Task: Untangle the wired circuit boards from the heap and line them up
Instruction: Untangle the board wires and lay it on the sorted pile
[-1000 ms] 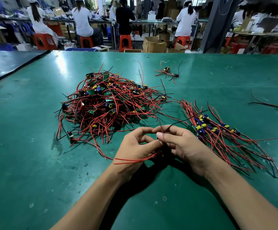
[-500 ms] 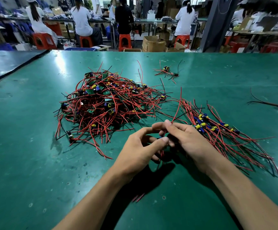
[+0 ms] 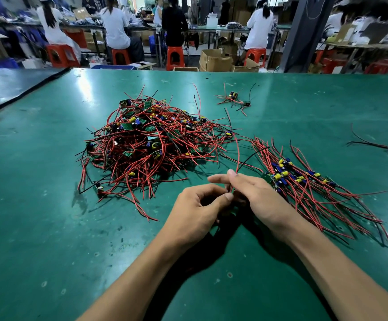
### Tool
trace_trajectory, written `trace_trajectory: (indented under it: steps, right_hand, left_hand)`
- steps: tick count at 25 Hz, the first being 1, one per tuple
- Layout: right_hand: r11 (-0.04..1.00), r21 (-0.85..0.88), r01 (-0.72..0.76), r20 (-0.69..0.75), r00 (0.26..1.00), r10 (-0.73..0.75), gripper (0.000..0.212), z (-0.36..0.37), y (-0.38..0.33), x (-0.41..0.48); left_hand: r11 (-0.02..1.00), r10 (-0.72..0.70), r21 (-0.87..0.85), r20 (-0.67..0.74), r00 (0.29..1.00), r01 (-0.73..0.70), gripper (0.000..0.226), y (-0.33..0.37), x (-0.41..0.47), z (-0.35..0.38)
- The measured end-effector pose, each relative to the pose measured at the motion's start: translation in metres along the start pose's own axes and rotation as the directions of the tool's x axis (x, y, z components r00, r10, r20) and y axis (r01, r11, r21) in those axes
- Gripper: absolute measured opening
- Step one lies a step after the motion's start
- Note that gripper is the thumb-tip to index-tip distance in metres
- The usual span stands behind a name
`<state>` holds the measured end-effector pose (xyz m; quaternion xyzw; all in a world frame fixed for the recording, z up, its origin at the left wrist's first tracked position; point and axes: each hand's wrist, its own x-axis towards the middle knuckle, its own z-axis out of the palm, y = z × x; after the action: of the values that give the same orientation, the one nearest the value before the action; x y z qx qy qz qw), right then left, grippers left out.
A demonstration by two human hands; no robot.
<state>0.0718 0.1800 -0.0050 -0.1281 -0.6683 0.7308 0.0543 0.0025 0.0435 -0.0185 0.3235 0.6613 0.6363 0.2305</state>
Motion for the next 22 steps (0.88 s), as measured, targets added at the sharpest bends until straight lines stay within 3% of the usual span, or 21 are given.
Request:
trace_trajectory:
  steps: [6, 9, 14, 19, 22]
  right_hand:
    - [0.977, -0.205, 0.068, -0.07, 0.994, -0.084, 0.027, -0.007, 0.0, -0.002]
    - [0.993, -0.095, 0.065, -0.05, 0.996, -0.07, 0.024, -0.006, -0.001, -0.004]
    - [0.998, 0.033, 0.045, -0.008, 0.999, -0.045, 0.026, -0.002, 0.001, -0.004]
    - [0.998, 0.039, 0.054, -0.081, 0.995, -0.05, 0.04, -0.01, 0.004, 0.0]
    - [0.997, 0.053, 0.06, -0.114, 0.992, -0.053, 0.031, -0.011, 0.008, 0.003]
  left_hand:
    - [0.977, -0.079, -0.199, -0.031, 0.996, 0.071, 0.015, -0.003, 0.002, -0.001]
    - [0.971, -0.103, -0.216, 0.025, 0.994, 0.106, 0.014, -0.003, 0.002, -0.005]
    - [0.991, -0.119, -0.041, 0.155, 0.981, 0.126, 0.017, -0.003, 0.001, -0.007]
    - [0.954, -0.169, -0.234, 0.091, 0.981, 0.186, 0.014, -0.003, 0.005, -0.008]
    - [0.934, -0.184, -0.292, 0.109, 0.977, 0.208, 0.014, -0.004, 0.006, -0.008]
